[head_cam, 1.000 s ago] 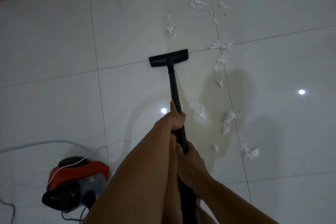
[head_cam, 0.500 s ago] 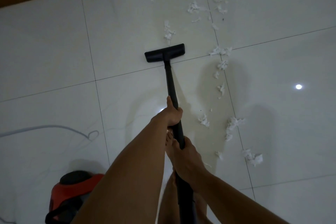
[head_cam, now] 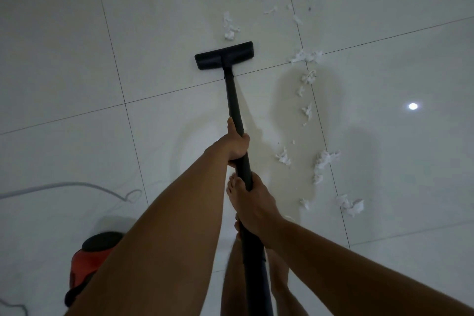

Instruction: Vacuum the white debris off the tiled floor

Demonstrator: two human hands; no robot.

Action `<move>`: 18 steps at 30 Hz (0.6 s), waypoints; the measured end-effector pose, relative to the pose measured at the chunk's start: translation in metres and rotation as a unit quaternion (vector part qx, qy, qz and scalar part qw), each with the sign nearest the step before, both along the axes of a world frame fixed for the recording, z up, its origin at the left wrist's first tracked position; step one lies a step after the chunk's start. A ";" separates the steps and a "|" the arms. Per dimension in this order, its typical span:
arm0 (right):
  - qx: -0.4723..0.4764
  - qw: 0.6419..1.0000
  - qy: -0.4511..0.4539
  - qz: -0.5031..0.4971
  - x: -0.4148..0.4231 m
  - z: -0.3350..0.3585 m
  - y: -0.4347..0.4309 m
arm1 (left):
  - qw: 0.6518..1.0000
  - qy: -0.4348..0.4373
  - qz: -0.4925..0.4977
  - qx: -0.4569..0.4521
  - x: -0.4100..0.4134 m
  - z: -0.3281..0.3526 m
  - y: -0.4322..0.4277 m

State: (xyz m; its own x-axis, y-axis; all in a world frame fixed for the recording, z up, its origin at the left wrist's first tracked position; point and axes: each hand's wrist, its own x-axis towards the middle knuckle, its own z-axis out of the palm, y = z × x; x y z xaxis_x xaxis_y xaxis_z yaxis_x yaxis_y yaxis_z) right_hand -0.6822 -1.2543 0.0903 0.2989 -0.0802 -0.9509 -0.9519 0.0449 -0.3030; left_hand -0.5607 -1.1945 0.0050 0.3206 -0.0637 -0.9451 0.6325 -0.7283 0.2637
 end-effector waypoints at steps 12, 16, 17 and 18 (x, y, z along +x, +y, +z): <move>-0.006 0.998 -0.053 0.022 -0.009 -0.007 0.003 | 1.000 -0.020 -0.004 0.006 -0.003 -0.004 0.002; 0.011 0.999 -0.052 0.013 -0.004 -0.005 0.002 | 1.000 -0.024 -0.010 0.006 0.001 -0.006 0.002; 0.014 0.999 -0.049 0.011 -0.001 -0.004 0.002 | 1.000 -0.025 -0.010 0.005 0.003 -0.006 0.003; 0.016 0.999 -0.046 0.008 0.001 -0.005 0.003 | 1.000 -0.025 -0.011 0.005 0.005 -0.006 0.003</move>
